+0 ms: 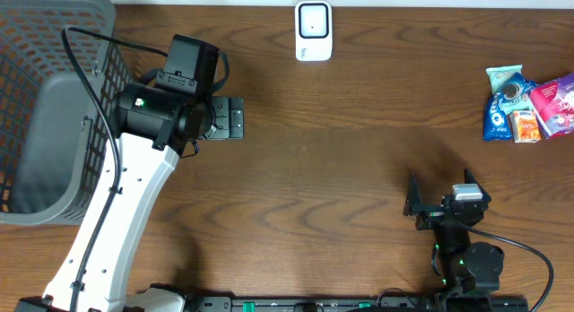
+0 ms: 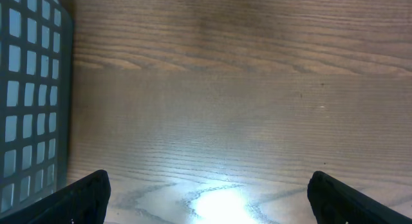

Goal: Scan the item barcode

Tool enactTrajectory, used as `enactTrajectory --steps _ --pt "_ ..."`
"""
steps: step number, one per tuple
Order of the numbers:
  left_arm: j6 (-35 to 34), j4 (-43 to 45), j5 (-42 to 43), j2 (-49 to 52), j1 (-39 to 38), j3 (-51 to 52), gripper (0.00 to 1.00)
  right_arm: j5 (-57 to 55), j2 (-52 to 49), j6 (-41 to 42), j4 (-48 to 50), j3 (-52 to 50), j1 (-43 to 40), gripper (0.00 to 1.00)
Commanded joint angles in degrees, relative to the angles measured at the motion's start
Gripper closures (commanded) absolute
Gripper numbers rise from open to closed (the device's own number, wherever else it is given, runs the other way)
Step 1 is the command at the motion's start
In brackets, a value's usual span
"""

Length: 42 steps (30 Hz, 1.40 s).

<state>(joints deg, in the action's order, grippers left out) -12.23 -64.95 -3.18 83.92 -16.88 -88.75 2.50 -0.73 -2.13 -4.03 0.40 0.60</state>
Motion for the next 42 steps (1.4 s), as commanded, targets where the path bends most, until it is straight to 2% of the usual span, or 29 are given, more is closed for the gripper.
enactTrajectory --steps 1,32,37,42 --pt "-0.55 -0.22 -0.52 0.28 0.2 -0.31 0.02 -0.85 0.46 -0.09 -0.26 -0.09 0.13 0.01" --pt "-0.33 -0.68 -1.62 0.31 0.22 -0.22 0.02 -0.87 0.37 -0.09 -0.24 -0.09 0.13 0.01" --pt "0.5 -0.96 -1.6 -2.25 0.22 2.38 0.02 -0.87 0.35 -0.09 -0.26 -0.09 0.15 0.01" --pt "3.21 0.5 -1.6 -9.07 0.22 9.88 0.02 -0.87 0.35 -0.09 -0.26 -0.09 0.13 0.01"
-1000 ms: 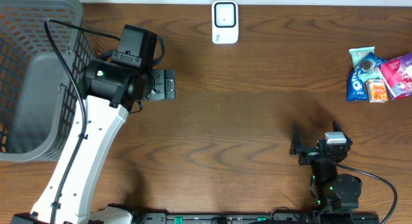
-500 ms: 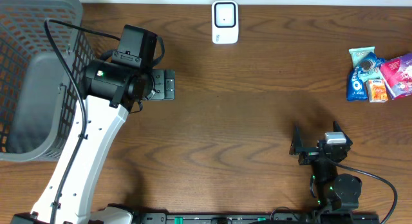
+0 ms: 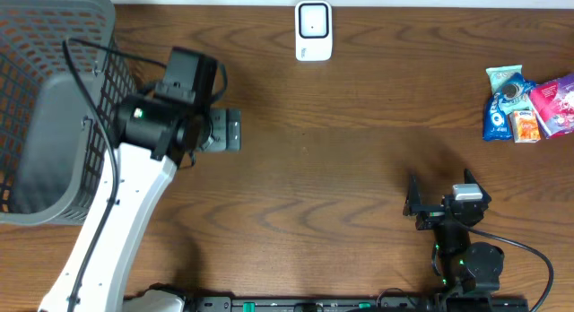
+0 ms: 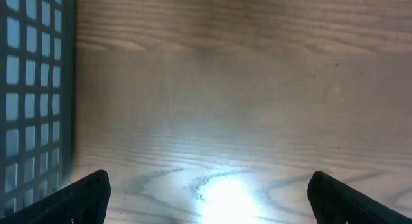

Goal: Scan the item barcode

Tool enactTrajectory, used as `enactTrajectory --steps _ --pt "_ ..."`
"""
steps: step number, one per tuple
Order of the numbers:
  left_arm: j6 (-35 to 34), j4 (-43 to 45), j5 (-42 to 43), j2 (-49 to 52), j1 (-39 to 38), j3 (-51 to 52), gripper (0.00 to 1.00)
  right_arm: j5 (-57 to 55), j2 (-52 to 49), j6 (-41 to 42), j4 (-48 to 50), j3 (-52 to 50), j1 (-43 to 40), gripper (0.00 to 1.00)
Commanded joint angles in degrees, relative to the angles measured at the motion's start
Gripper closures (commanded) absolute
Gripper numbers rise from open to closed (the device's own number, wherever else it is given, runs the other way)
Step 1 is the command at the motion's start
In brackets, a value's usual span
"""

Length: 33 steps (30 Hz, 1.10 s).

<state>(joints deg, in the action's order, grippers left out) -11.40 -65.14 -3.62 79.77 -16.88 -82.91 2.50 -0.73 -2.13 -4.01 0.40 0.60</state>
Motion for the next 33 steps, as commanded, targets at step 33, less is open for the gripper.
enactTrajectory --steps 33 --pt "7.48 61.9 4.5 -79.62 15.47 75.84 0.02 -0.87 0.35 -0.09 -0.26 -0.09 0.13 0.01"
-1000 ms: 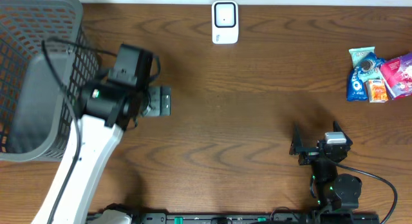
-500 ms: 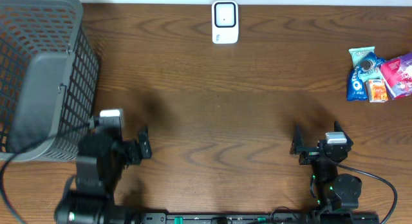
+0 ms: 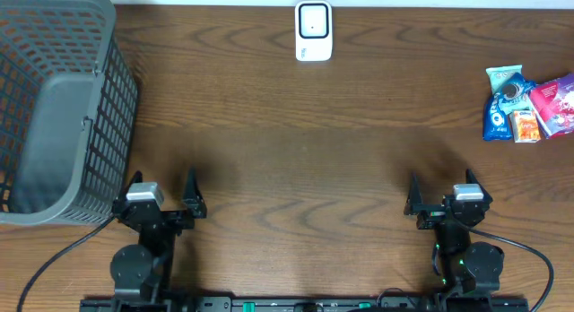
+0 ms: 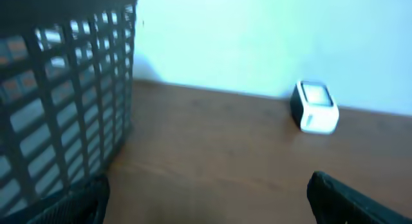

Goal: Scan the item barcode

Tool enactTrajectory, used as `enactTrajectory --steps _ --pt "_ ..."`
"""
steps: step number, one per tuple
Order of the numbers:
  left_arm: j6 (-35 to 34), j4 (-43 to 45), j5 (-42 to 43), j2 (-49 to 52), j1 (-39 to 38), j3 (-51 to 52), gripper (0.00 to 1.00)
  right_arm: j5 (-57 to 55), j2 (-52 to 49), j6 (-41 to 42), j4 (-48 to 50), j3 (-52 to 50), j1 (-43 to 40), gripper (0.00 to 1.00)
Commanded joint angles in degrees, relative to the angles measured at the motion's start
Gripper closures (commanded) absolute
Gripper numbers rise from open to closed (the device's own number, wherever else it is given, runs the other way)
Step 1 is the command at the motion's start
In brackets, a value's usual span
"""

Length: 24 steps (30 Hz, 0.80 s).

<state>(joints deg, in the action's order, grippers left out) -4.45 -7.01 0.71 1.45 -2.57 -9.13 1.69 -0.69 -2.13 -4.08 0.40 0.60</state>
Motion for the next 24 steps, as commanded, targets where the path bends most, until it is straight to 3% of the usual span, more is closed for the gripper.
enactTrajectory --steps 1,10,15,18,24 --pt "0.52 4.94 0.15 -1.38 1.4 2.62 0.02 -0.07 0.31 -0.09 -0.2 -0.09 0.13 0.01" --pt "0.59 17.05 0.22 -1.38 1.7 8.92 0.02 -0.07 0.31 -0.09 -0.2 -0.09 0.13 0.01" --pt "2.25 16.94 1.36 -1.38 1.7 8.9 0.02 -0.07 0.31 -0.09 -0.2 -0.09 0.13 0.01" --pt "9.88 15.17 6.99 -1.38 1.7 8.9 0.02 -0.07 0.31 -0.09 -0.2 -0.09 0.15 0.01" --pt "11.28 3.69 6.08 -1.38 1.7 8.9 0.02 -0.07 0.31 -0.09 -0.2 -0.09 0.13 0.01"
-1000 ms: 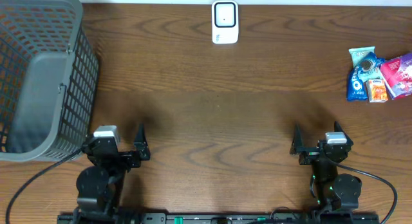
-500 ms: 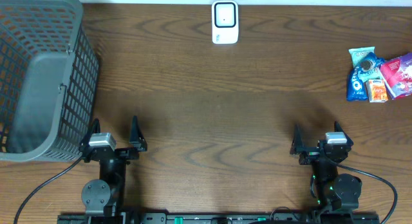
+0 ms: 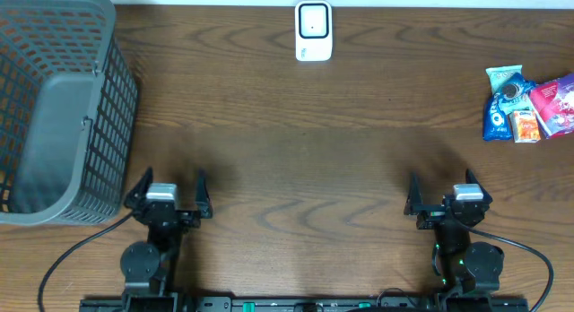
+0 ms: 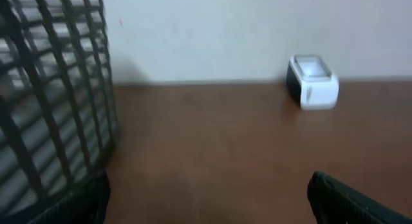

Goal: Scan the item barcode

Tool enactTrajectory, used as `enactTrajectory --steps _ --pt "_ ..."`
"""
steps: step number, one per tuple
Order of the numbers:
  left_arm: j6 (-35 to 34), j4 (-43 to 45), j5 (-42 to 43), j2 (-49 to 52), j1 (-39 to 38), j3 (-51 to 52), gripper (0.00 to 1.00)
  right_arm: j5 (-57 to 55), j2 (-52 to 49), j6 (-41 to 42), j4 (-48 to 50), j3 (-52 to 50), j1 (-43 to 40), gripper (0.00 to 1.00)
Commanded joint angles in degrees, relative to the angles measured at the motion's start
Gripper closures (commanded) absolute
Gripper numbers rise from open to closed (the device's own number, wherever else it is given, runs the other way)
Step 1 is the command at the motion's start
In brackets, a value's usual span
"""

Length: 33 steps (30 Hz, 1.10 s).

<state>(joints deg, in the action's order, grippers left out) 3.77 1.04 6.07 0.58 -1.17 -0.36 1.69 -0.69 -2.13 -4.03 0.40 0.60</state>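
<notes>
A white barcode scanner point(image 3: 314, 30) stands at the table's far edge; the left wrist view shows it too point(image 4: 312, 90), against the wall. Colourful snack packets point(image 3: 529, 104) lie in a small heap at the far right. My left gripper point(image 3: 170, 188) is folded back at the front edge on the left, open, with nothing between its fingers point(image 4: 347, 199). My right gripper point(image 3: 439, 188) rests at the front edge on the right, open and empty. Both are far from the packets and the scanner.
A tall grey mesh basket point(image 3: 54, 106) fills the left side of the table and stands close to the left arm; its wall shows in the left wrist view point(image 4: 51, 102). The brown wooden table point(image 3: 305, 151) runs between basket and packets.
My left gripper has shifted slightly to the right at the front edge, and its camera now faces the scanner more squarely. The right arm, packets and scanner are unchanged.
My left arm was stretched out beside the basket, gripper open and looking down at bare wood. It stayed there, a little nearer the basket. Then it was folded back at the front edge, facing the scanner, where it still rests. The right arm never moved.
</notes>
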Motion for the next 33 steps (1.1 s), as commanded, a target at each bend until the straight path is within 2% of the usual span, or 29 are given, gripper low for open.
enactTrajectory --steps 1,5,8,11,23,28,33 --pt "2.47 -4.81 0.35 -0.5 0.31 0.13 0.02 -0.07 0.31 -0.09 -0.24 -0.09 0.15 0.01" --pt "1.84 -4.68 -0.7 -0.5 0.31 0.13 0.02 -0.07 0.31 -0.09 -0.24 -0.09 0.13 0.01" --pt "-3.28 -5.16 -4.9 -0.5 0.31 0.13 0.02 -0.07 0.31 -0.09 -0.24 -0.09 0.13 0.01" --pt "-4.63 -5.31 -5.46 -0.5 0.31 0.13 0.02 -0.07 0.31 -0.09 -0.24 -0.09 0.13 0.01" --pt "-4.66 -5.31 -5.22 -0.5 0.28 0.13 0.02 -0.07 0.31 -0.09 -0.24 -0.09 0.13 0.01" --pt "-1.62 -5.29 -3.89 -0.5 0.28 0.13 0.02 -0.07 0.31 -0.09 -0.24 -0.09 0.13 0.01" --pt "-1.44 -5.29 -3.91 -0.5 0.28 0.13 0.02 -0.07 0.31 -0.09 -0.24 -0.09 0.13 0.01"
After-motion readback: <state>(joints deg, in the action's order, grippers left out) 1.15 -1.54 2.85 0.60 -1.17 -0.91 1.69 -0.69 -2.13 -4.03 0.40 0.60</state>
